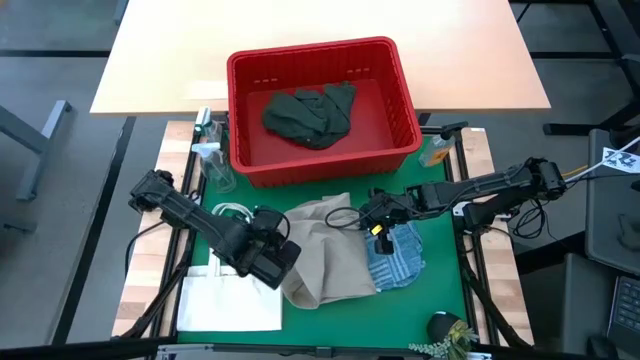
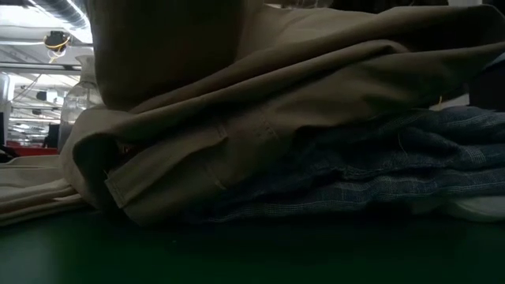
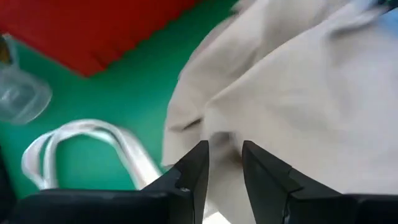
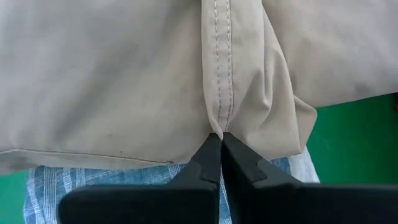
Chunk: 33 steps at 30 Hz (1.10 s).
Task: Fold Laundry from Bin
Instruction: Fold the light brown shorts
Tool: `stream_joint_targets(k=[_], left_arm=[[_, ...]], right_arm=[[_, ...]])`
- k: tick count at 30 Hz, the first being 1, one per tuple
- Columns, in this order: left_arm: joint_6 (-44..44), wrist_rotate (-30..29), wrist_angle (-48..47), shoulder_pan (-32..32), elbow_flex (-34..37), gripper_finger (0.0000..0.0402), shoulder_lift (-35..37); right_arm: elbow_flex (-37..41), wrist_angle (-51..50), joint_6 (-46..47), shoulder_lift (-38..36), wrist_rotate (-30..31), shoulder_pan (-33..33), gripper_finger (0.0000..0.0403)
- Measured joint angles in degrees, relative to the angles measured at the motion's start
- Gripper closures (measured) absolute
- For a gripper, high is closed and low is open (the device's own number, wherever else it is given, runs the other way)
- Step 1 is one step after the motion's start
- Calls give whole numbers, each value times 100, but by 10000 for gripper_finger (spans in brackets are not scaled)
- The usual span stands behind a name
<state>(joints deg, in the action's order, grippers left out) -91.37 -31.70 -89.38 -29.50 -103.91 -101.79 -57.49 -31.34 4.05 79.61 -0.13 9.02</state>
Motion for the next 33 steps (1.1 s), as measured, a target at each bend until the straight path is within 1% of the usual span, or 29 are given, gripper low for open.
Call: stream_joint_targets(k=[3, 6, 8, 11, 13, 17, 20, 22, 25, 29, 33], left_arm=[[0, -557, 9, -169, -284, 316, 146], [7, -1196, 165, -344, -541, 322, 147], [185, -1599, 695, -407, -545, 325, 123], [1061, -1950, 1983, -426, -378, 329, 25], [1894, -1957, 2913, -367, -297, 332, -141], [3405, -1738, 4283, -216, -274, 342, -586], [4411, -1434, 5186, -88, -274, 351, -958], [4883, -1162, 5626, -16, -274, 358, -1205], [5102, -769, 6114, 65, -274, 371, -1540], [5106, -782, 6525, 131, -274, 395, -1963], [5104, -751, 6642, 229, -274, 398, -2285]], right_arm=[[0, -14, 0, 0, -1, 0, 400], [0, -2, -2, 0, -1, 0, 397], [0, -5, -2, 0, -1, 0, 398], [0, 10, -2, 0, -1, 0, 401], [0, 21, 4, 0, -1, 0, 399], [0, 19, 9, 0, -3, 0, 398], [0, 18, 11, 0, -3, 0, 398], [0, 20, 11, 0, -3, 0, 398], [0, 19, 11, 0, -5, 0, 398], [0, 21, 16, 0, -91, 0, 398], [0, 27, 16, 0, -95, 0, 398]])
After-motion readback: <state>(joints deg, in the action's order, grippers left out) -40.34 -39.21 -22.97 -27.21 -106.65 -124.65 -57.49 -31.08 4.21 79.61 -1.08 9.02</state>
